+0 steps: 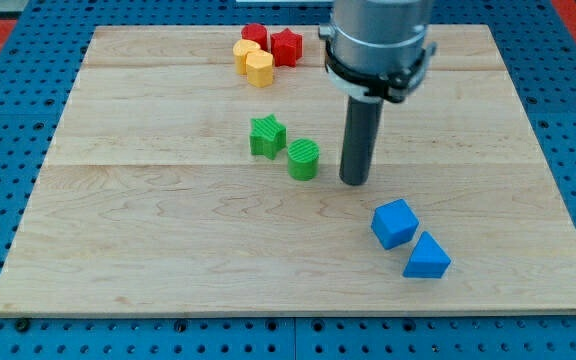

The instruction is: Place the blue cube vertically below the green star

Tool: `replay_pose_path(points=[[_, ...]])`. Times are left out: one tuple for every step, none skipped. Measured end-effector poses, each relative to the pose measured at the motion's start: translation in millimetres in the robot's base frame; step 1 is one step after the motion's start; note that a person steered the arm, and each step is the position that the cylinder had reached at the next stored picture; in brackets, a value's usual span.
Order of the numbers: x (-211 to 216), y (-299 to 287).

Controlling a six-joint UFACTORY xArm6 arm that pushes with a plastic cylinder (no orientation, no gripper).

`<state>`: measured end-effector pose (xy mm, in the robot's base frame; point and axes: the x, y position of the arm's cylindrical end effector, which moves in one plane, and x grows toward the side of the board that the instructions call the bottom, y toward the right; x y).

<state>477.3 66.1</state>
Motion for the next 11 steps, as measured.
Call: replay_pose_path(points=[[-15.5, -51.5], [-27.6, -34.7], [-15.9, 80.2], [65.4, 123.8], [64.5, 57.6], [9.3, -5.9], [-0.3, -51.9], [30.0, 18.3], [64.2, 9.7], [50.8, -50.6], [6.4, -81.7]])
